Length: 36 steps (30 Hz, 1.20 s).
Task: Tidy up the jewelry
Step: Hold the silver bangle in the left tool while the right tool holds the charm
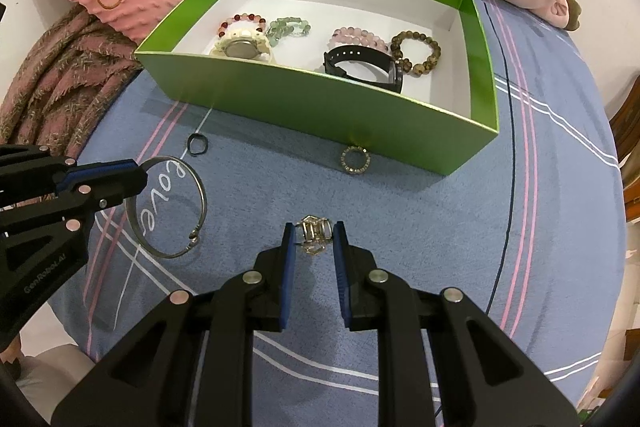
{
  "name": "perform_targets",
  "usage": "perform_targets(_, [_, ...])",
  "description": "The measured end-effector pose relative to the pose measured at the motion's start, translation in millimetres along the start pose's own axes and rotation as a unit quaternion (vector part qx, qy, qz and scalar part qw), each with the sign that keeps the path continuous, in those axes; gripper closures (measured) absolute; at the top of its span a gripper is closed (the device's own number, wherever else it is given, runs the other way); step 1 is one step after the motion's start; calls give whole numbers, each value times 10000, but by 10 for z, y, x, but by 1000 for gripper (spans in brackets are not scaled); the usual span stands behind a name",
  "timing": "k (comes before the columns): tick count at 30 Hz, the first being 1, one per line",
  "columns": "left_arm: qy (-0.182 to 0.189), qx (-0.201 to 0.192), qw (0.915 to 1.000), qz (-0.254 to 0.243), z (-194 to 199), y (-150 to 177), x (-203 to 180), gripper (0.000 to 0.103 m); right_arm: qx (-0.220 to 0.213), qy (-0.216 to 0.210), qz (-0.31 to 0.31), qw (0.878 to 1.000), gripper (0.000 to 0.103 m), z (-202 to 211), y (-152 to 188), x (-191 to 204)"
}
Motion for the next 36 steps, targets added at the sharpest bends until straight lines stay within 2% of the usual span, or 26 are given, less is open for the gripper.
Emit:
perform_targets(15, [20, -10, 10000, -5, 5, 3, -2, 99, 10, -9, -19, 10000, 84, -19, 13, 3])
perform_targets(23, [-33, -189, 9998, -60, 148, -19, -15, 99, -94, -23, -24, 10000, 84, 69, -4, -3])
perform_targets(36, [3, -52, 10000, -59, 51, -10, -14, 99, 7, -93, -33, 10000, 84, -6, 2, 0])
Point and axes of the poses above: each gripper's, at about its wrist camera, not at the fingertips, and z roughly against the way its jaws point, x to its left, y to its underside, the point moved 6 cm from there along -z, roughly the way its jaws point, and after that the axes turned 9 degrees about x, right-handed, at the moved point
